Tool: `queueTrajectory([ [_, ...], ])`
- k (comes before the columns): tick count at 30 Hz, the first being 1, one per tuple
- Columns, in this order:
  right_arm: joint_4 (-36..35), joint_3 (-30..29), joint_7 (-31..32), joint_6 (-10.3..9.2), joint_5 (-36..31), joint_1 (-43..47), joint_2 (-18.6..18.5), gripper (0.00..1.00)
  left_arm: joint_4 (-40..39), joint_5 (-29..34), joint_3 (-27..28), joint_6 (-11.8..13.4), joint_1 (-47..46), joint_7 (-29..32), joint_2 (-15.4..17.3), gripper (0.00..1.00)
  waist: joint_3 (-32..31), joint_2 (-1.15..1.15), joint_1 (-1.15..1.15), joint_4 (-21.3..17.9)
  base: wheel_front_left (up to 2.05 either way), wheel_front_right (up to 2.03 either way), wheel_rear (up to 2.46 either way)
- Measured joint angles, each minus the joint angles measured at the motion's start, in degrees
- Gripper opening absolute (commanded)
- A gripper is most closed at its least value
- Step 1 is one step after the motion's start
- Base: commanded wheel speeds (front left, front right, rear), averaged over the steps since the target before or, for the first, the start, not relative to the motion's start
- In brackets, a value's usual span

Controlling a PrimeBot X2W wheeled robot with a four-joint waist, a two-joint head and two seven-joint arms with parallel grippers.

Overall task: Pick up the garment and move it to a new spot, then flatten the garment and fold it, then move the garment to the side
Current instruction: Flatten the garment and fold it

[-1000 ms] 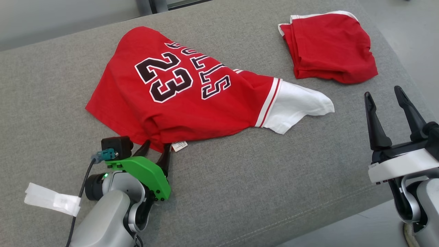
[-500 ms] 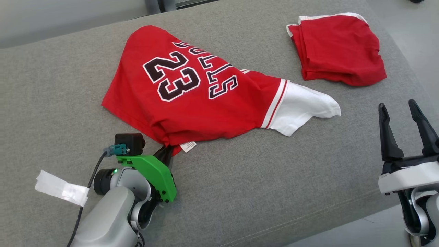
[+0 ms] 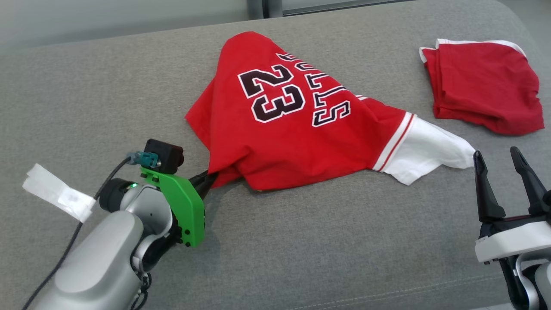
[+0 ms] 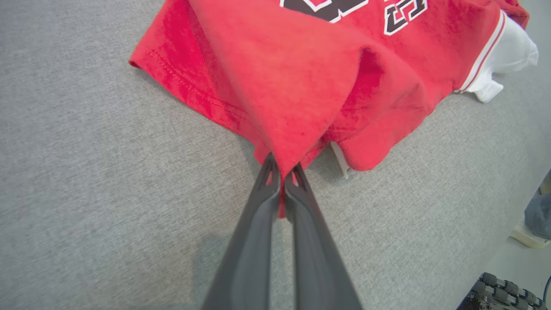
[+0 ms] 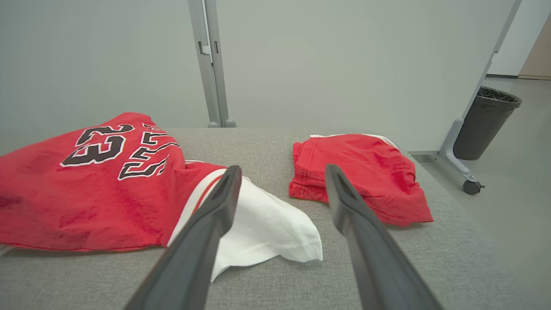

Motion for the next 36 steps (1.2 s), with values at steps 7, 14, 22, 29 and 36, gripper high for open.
queueTrajectory([
  [7, -0.57, 2.09, 0.04, 0.09, -0.69, 0.96, -0.19, 1.00, -3.38, -2.60, 1.34, -2.15, -5.34, 12.51, 9.32, 0.00, -1.39, 0.00, 0.00, 3.99, 0.00, 0.00, 0.00],
  [14, -1.13, 4.20, 0.94, 0.77, -1.12, 0.91, -0.19, 1.00, -3.72, -10.54, 4.78, -2.44, -6.55, 24.44, 15.82, 0.00, -2.20, 0.00, 0.00, 3.75, 0.00, 0.00, 0.00],
  [22, -1.16, 4.64, 1.91, 0.76, -1.19, 0.97, 0.25, 1.00, -0.99, -14.91, 6.30, -1.58, -4.00, 27.92, 17.66, 0.00, -0.98, 0.00, 0.00, 1.12, 0.00, 0.00, 0.00],
  [29, -1.09, 4.53, 2.46, 0.76, -1.26, 1.29, -0.04, 1.00, -0.54, -6.06, 3.76, 0.43, -6.91, 23.60, 13.99, 1.00, 0.36, 0.00, 0.00, 1.41, 0.00, 0.00, 0.00],
  [36, -1.51, 5.02, 3.14, 1.10, -1.81, 1.04, -1.02, 1.00, 1.35, 3.48, 1.27, 2.87, -8.63, 18.70, 13.52, 1.00, 0.49, 0.00, 0.00, 2.72, 0.00, 0.00, 0.00],
])
